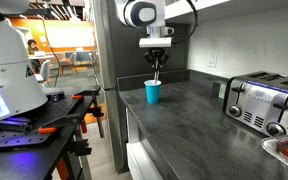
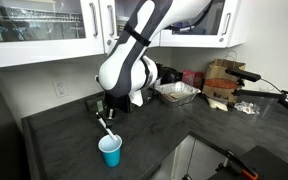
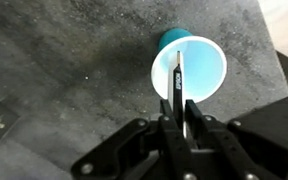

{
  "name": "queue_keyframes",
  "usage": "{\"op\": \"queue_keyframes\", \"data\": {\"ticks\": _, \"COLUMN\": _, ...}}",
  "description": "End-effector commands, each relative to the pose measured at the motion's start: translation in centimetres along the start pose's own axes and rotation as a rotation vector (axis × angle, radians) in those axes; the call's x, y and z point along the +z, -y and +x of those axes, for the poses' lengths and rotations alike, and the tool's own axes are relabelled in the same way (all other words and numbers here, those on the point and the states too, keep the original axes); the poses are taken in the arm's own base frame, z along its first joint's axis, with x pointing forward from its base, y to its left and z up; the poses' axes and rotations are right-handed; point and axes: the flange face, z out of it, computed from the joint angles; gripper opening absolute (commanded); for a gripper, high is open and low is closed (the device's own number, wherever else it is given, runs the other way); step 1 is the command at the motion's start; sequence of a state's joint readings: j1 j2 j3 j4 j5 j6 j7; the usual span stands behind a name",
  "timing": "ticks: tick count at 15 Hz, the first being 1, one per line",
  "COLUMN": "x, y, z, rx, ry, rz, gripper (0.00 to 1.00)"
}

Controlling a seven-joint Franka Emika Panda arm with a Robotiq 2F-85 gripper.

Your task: Put the marker on the counter

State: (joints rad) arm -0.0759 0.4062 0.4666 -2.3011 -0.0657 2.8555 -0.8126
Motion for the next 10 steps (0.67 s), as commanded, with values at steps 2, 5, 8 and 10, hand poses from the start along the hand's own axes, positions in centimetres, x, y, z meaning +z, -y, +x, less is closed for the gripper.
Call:
{"op": "queue_keyframes", "data": {"ticks": 2, "x": -5.1, "y": -0.2, "z": -0.7, "rx": 0.050, "ry": 0.000, "rz": -0.102, "gripper": 0.05}}
{"op": "queue_keyframes", "data": {"ticks": 5, "x": -8.0, "y": -2.4, "z": -3.5, "rx": 0.135, "ry": 0.070, "rz": -0.217, "gripper": 0.05}}
{"op": "queue_keyframes", "data": {"ticks": 8, "x": -7.6, "y": -5.8, "z": -7.7, "rx": 0.222, "ry": 0.196, "rz": -0.315, "gripper": 0.05}}
{"op": "queue_keyframes", "data": {"ticks": 10, "x": -6.5, "y": -8.0, "z": -10.0, "rx": 0.283, "ry": 0.282, "rz": -0.390, "gripper": 0.05}}
